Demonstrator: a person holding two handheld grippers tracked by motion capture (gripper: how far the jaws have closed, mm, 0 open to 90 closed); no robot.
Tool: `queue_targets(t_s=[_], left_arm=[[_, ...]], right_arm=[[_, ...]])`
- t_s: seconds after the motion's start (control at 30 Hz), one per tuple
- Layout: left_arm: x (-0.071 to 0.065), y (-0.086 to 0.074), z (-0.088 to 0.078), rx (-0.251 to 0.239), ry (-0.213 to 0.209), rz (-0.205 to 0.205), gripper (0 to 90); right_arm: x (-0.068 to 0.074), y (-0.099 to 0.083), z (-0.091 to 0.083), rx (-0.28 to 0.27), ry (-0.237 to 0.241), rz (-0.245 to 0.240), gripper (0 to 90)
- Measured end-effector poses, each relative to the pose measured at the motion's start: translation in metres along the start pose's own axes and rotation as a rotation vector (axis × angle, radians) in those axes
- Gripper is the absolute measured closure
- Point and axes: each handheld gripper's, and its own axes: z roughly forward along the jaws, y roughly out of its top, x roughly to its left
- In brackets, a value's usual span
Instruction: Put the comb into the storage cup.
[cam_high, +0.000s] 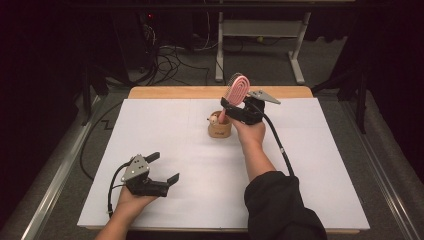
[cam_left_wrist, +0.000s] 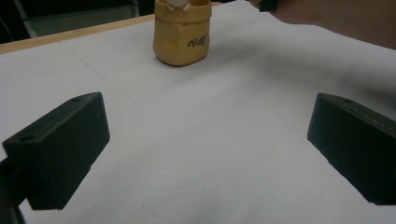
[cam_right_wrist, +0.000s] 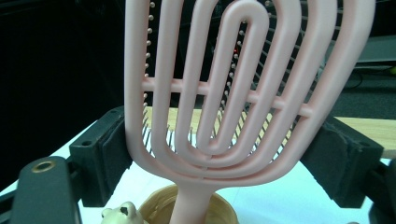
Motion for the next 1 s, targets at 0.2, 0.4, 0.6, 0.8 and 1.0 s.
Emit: queue_targets(t_s=[0.2,0.4,0.6,0.8,1.0], left_arm=[[0.000,0.000,0.000,0.002,-0.001,0.000,0.0],[0.001,0.000,0.000,0.005,-0.002,0.000,0.0],[0.000,-0.001,0.000,0.011,-0.014,-0.002,0.0],[0.002,-0.002,0.000,0.005,-0.001,-0.006,0.0],[0.004,-0.003,-0.001,0.000,0.005,-0.012,0.0]], right_arm=[[-0.003,0.000,-0.001,0.001,-0.003,0.008,16.7],[-0.009,0.000,-0.003,0.006,-0.003,0.029,15.8],[-0.017,0.000,-0.005,0.012,-0.007,0.047,14.8],[-0.023,-0.002,-0.007,0.014,-0.013,0.069,13.9],[-0.027,-0.003,-0.008,0.015,-0.015,0.084,13.1]])
